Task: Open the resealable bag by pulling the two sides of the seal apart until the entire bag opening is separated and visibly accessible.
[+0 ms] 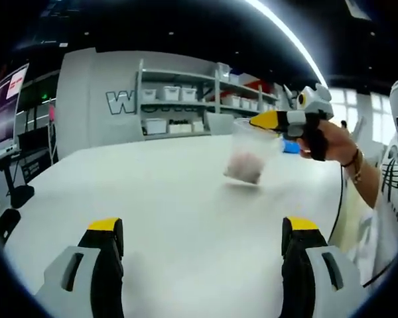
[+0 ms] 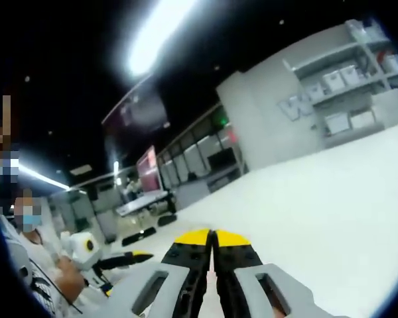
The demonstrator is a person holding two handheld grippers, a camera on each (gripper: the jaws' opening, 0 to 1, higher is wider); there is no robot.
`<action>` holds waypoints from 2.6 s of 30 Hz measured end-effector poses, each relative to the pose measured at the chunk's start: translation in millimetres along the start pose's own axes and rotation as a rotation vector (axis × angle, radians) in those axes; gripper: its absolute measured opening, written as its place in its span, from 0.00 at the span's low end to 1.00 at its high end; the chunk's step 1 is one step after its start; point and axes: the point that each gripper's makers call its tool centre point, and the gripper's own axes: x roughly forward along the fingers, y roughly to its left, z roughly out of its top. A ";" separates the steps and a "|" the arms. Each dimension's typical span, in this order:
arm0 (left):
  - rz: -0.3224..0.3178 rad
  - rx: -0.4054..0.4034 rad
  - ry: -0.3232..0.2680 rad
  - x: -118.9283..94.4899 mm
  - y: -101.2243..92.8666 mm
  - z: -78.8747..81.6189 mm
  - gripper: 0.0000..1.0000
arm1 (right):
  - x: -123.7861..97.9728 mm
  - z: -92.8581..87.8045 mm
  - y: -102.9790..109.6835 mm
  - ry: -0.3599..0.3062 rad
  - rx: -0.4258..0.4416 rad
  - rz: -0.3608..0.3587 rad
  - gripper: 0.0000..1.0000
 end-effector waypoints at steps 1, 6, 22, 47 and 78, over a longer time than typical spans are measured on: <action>0.000 -0.001 -0.001 -0.2 0.1 0.1 0.98 | 1.0 -0.1 -0.6 0.002 -0.001 -0.001 0.00; 0.003 -0.003 -0.009 -1.0 1.6 1.4 0.98 | 5.5 3.5 -1.2 0.007 -0.016 -0.004 0.00; 0.018 0.009 -0.017 -6.9 5.6 5.0 0.98 | 20.8 12.6 -6.0 0.027 -0.070 -0.016 0.00; 0.020 0.018 -0.022 -8.5 4.9 7.0 0.98 | 51.4 22.1 -22.7 0.066 -0.102 -0.031 0.00; 0.019 0.019 -0.018 -6.4 4.0 5.0 0.97 | 78.2 26.6 -50.0 0.075 -0.098 -0.077 0.00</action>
